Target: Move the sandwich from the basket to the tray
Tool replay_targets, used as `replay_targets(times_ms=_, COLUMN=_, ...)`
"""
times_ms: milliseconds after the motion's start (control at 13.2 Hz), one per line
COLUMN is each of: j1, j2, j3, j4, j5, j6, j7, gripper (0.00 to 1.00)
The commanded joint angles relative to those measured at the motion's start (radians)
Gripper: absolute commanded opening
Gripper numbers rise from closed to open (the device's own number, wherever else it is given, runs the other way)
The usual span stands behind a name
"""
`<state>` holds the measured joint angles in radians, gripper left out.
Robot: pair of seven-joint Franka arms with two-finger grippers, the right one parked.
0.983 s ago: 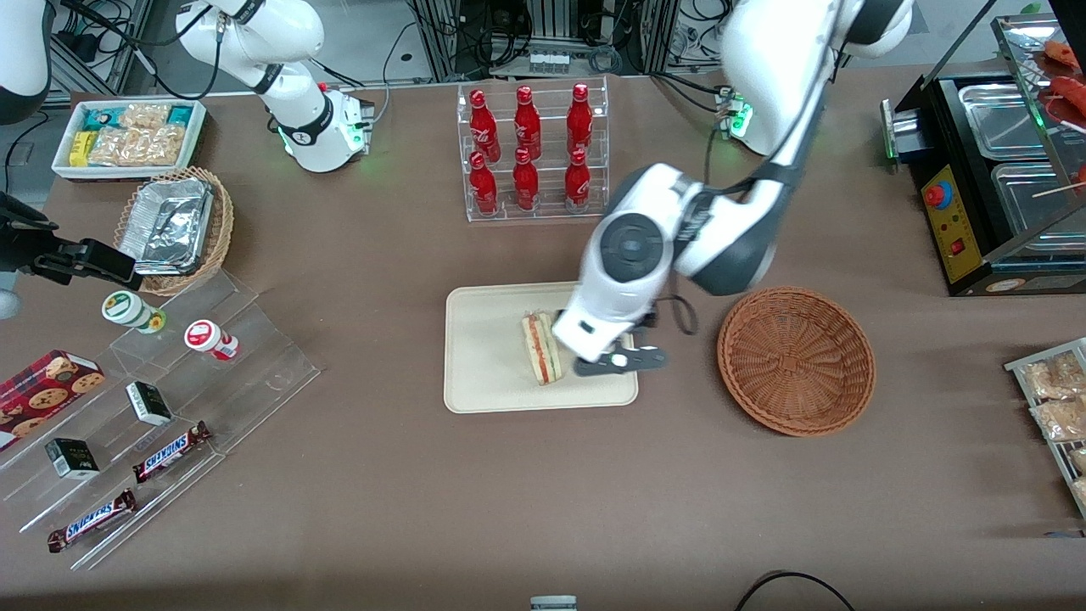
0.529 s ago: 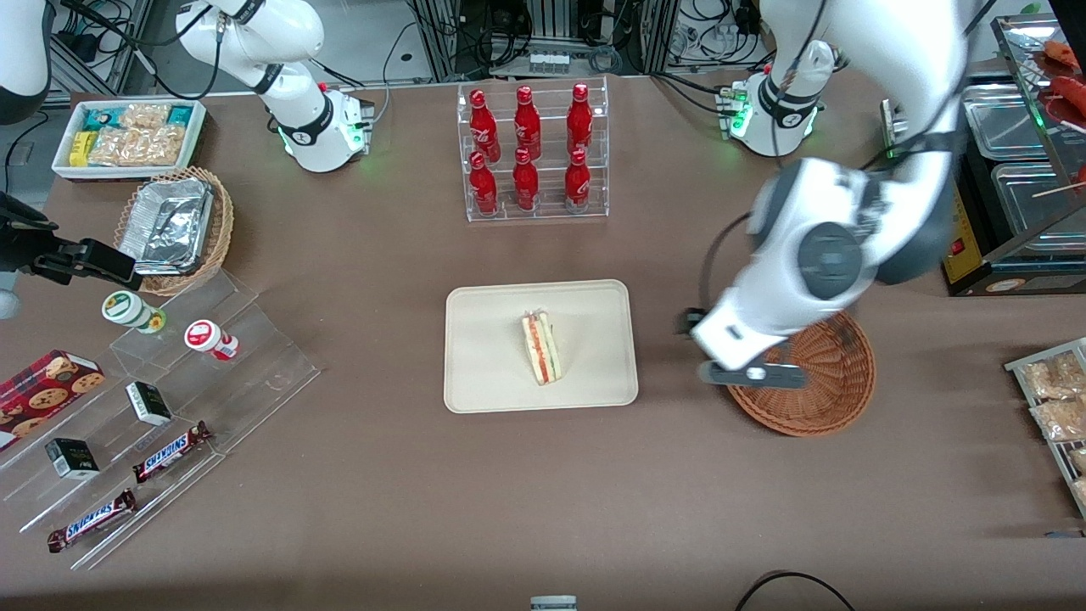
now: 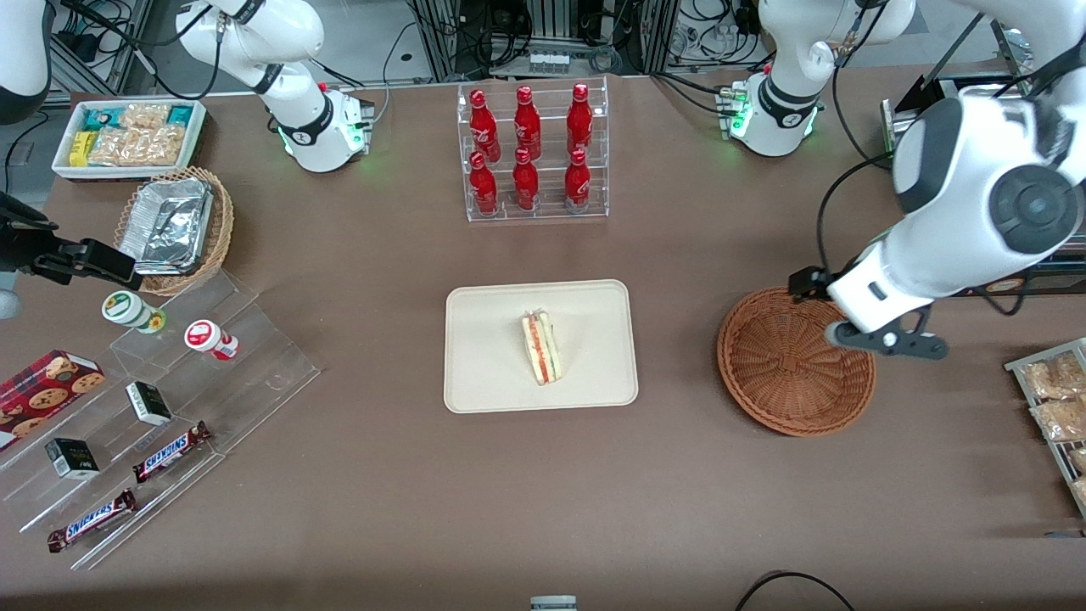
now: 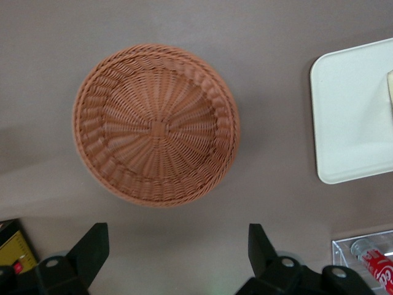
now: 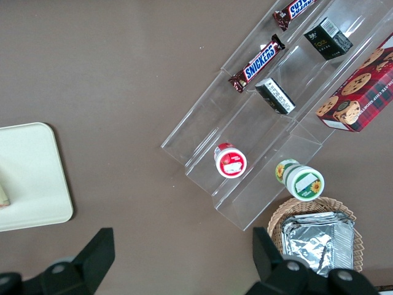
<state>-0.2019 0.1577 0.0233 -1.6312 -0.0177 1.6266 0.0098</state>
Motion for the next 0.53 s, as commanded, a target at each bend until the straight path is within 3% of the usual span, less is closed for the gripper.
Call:
replay_targets(times_ms=0, j1=0.041, j2=-0.084, j3=-0.014, j4=-0.032, j5=0.027, j6=-0.042, j7=0.021, gripper=1.00)
replay_targets(times_ms=454, j1=0.113, j2=-0.194, j3=-0.016, j4=-0.033, j5=0.058, j6=-0.066, j7=0.021, gripper=1.00)
